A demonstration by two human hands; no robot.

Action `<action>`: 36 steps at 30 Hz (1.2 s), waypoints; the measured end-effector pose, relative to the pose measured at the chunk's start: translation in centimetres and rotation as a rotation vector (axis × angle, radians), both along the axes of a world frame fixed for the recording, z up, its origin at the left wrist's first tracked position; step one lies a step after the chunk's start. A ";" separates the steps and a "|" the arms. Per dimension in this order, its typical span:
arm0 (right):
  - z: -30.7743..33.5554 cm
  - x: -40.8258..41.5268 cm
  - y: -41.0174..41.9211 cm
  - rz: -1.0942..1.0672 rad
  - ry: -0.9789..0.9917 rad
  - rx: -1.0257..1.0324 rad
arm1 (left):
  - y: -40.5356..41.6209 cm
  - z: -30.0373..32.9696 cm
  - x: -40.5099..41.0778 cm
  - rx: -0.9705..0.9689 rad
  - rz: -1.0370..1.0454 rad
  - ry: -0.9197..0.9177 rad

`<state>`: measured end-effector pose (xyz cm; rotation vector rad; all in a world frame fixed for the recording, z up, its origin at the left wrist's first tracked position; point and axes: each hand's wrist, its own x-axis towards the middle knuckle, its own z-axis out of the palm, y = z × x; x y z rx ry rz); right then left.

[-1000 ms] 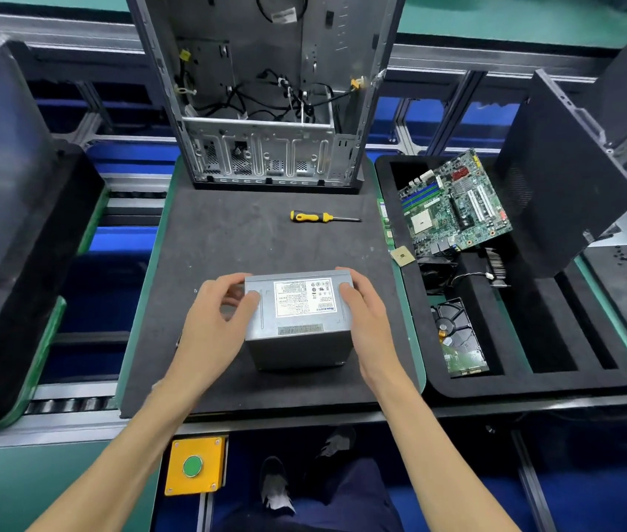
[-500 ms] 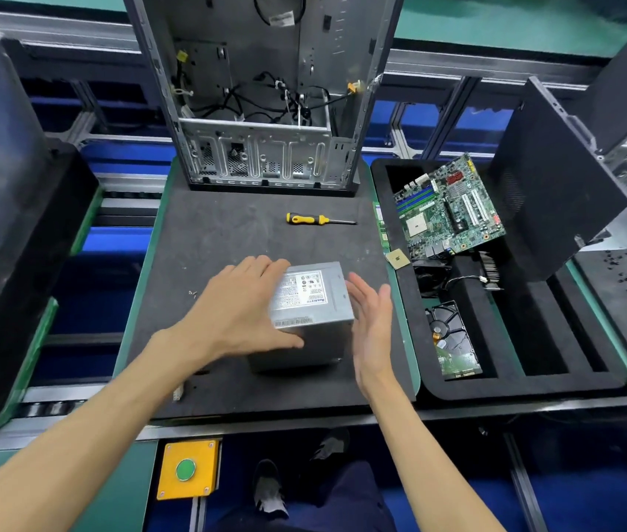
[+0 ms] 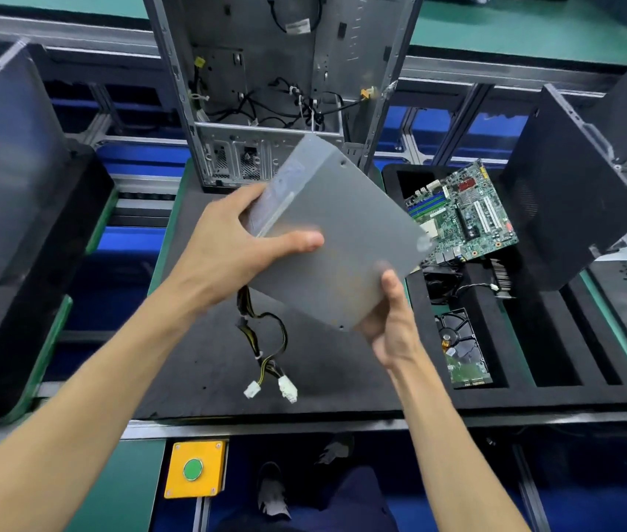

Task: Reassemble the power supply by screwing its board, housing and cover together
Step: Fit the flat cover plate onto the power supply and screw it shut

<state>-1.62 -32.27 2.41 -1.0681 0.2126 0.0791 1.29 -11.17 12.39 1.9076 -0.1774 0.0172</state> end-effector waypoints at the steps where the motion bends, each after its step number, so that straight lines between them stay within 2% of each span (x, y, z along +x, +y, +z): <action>1: 1.1 0.5 -0.4 0.011 -0.029 -0.059 | -0.2 -1.1 -0.2 -0.139 -0.002 0.042; 3: 3.5 1.6 -1.4 0.036 -0.124 -0.232 | -0.5 -3.9 -1.0 -0.359 -0.014 0.142; 5: 5.9 2.3 -2.4 0.119 -0.225 -0.466 | -0.3 -6.6 -1.8 -0.411 -0.046 0.260; 8: 8.9 2.5 -2.7 0.253 -0.338 -0.879 | 0.5 -9.4 -2.5 -0.329 -0.145 0.414; 12: 11.2 3.0 -1.6 0.407 -0.361 -1.430 | 2.1 -10.7 -2.3 -0.122 -0.293 0.539; 14: 11.6 3.4 -1.1 0.483 -0.360 -1.590 | 3.2 -10.7 -2.2 -0.018 -0.240 0.543; 16: 11.0 3.6 -0.5 0.533 -0.396 -1.699 | 3.9 -10.3 -2.0 -0.015 -0.064 0.495; 19: 8.2 3.8 1.0 0.591 -0.462 -1.853 | 3.2 -9.0 -1.5 -0.212 0.181 0.380; 21: 5.9 3.9 1.7 0.641 -0.462 -1.903 | 2.0 -8.3 -1.3 -0.287 0.143 0.394; 24: 3.3 4.3 1.1 0.627 -0.441 -1.878 | 0.0 -8.7 -1.2 -0.221 0.061 0.390; 28: 1.8 4.1 -0.3 0.565 -0.498 -1.749 | -1.3 -10.3 -1.2 -0.217 0.079 0.360; 29: 1.5 3.9 -0.5 0.537 -0.500 -1.656 | -1.4 -10.2 -1.2 -0.213 0.083 0.357; 31: 1.0 3.6 -0.6 0.357 -0.432 -1.333 | -1.3 -10.3 -1.0 -0.225 0.088 0.359; 34: 0.0 2.9 -0.2 0.034 -0.083 -0.805 | -0.9 -10.5 -0.8 -0.342 0.071 0.416; 36: -0.9 2.2 -0.2 0.018 0.135 -0.516 | -1.0 -10.5 -0.7 -0.428 0.059 0.452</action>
